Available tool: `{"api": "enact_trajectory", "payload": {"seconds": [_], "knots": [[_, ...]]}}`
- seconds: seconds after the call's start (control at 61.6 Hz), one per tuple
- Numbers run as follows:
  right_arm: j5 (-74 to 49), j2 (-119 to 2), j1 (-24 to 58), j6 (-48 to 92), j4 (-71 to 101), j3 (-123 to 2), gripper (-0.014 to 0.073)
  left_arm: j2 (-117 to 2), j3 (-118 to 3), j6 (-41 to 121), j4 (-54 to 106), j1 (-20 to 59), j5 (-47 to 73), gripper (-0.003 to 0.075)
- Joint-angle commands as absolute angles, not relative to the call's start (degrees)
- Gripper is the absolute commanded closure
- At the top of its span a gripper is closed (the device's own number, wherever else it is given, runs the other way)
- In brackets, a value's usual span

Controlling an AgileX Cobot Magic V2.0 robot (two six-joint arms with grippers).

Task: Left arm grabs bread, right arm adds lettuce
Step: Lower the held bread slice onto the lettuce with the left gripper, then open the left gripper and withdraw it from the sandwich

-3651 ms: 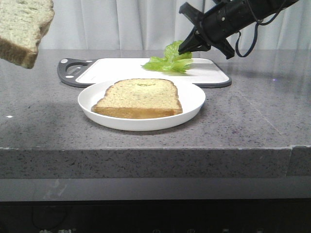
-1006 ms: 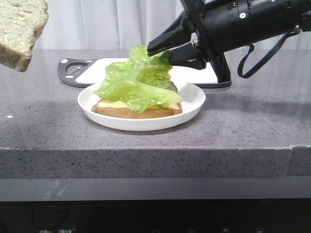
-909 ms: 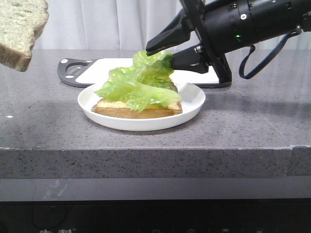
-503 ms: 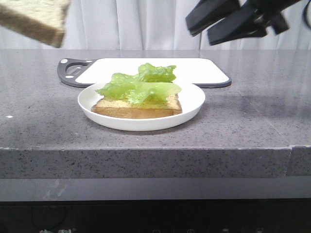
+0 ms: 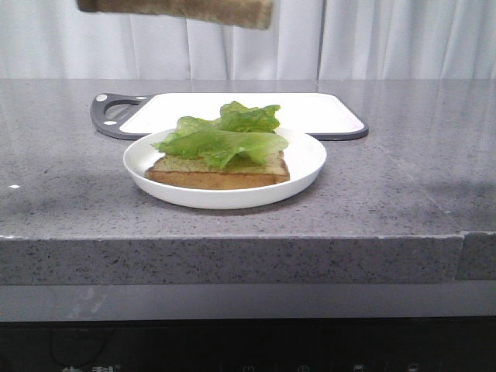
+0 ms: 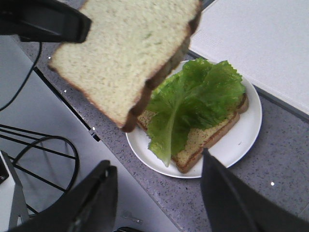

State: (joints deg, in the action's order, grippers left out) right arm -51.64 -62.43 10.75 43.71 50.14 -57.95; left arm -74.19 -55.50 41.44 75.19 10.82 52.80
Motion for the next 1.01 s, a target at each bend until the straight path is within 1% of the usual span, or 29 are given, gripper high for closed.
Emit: {"api": "enact_trajectory", "payload": {"seconds": [0.0, 0.162, 0.373, 0.617, 0.86, 0.909, 0.941, 0.99], "knots": [[-50.44, -61.28, 10.42, 43.82, 52.07, -59.42, 0.0177, -76.74, -56.93, 45.73, 82.84, 11.3, 55.24, 0.0741], [-49.62, -61.34, 10.42, 43.82, 52.02, -57.69, 0.0177, -83.49, -56.93, 47.12, 83.01, 11.3, 56.79, 0.0741], [-49.28, -61.34, 10.42, 43.82, 51.69, -56.09, 0.0177, -89.35, -56.93, 48.4, 83.01, 11.3, 58.03, 0.0741], [-49.34, -61.34, 10.42, 43.82, 51.48, -56.09, 0.0177, -92.23, -56.93, 50.12, 83.01, 11.3, 60.72, 0.0741], [-49.39, -61.34, 10.42, 43.82, 51.48, -56.09, 0.0177, -92.51, -56.93, 50.23, 83.12, 11.3, 60.72, 0.0738], [-49.39, -61.34, 10.42, 43.82, 51.48, -56.09, 0.0177, -92.51, -57.03, 50.27, 83.12, 11.3, 60.72, 0.0722], [-49.39, -61.34, 10.42, 43.82, 51.48, -56.09, 0.0177, -92.51, -57.03, 50.51, 83.12, 11.3, 60.81, 0.0692], [-49.39, -61.34, 10.42, 43.82, 51.48, -56.09, 0.0177, -92.51, -57.03, 50.51, 83.12, 11.3, 60.81, 0.0624]]}}
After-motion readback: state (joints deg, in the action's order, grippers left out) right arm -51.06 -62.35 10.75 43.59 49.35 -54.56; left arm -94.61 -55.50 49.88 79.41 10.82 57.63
